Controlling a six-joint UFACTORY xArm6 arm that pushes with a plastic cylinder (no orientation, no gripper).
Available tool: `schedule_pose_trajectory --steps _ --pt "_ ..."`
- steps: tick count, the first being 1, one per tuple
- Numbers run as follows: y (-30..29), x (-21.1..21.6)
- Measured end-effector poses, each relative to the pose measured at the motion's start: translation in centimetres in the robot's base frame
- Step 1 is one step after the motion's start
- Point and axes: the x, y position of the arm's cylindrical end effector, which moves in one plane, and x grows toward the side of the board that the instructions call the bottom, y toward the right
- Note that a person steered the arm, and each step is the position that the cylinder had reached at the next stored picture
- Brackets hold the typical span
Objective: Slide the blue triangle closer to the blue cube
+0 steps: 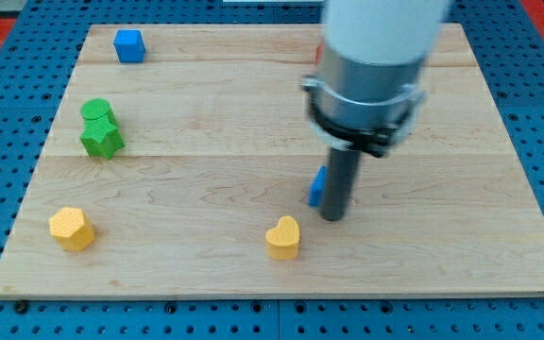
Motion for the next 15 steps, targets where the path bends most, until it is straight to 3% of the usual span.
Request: schedule_pose_trajectory --steps 1,3,4,6,8,9,10,12,15 --pt "-2.0 -4.8" --pt "3.1 -6.1" --pt "3.0 -10.1" --pt "-3.9 -16.2" --pt "-4.9 -14.2" --pt "-0.3 -15.4" --pt "-0.1 -18.5" --pt "-10.6 -25.0" --pt "-3.0 -25.3"
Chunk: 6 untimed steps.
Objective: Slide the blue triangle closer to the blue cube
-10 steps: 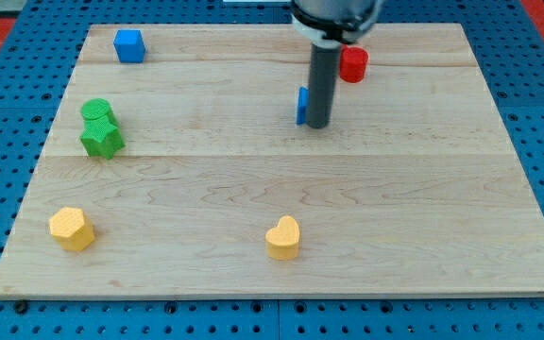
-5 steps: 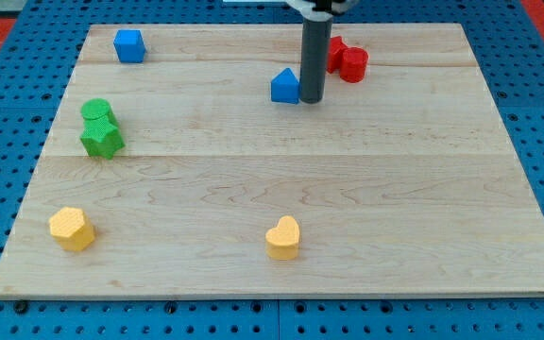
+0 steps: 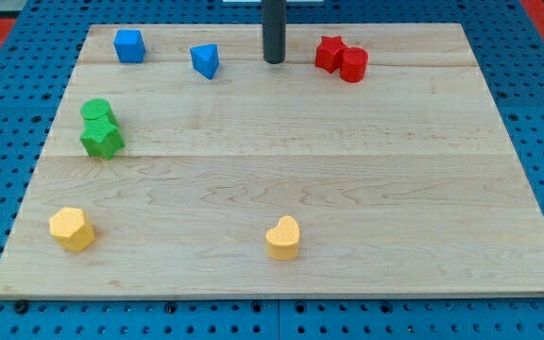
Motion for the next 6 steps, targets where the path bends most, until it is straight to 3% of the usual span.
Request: schedule_pose_trajectory --steps 5,6 --pt "2.4 0.7" --pt "-4.1 0.4"
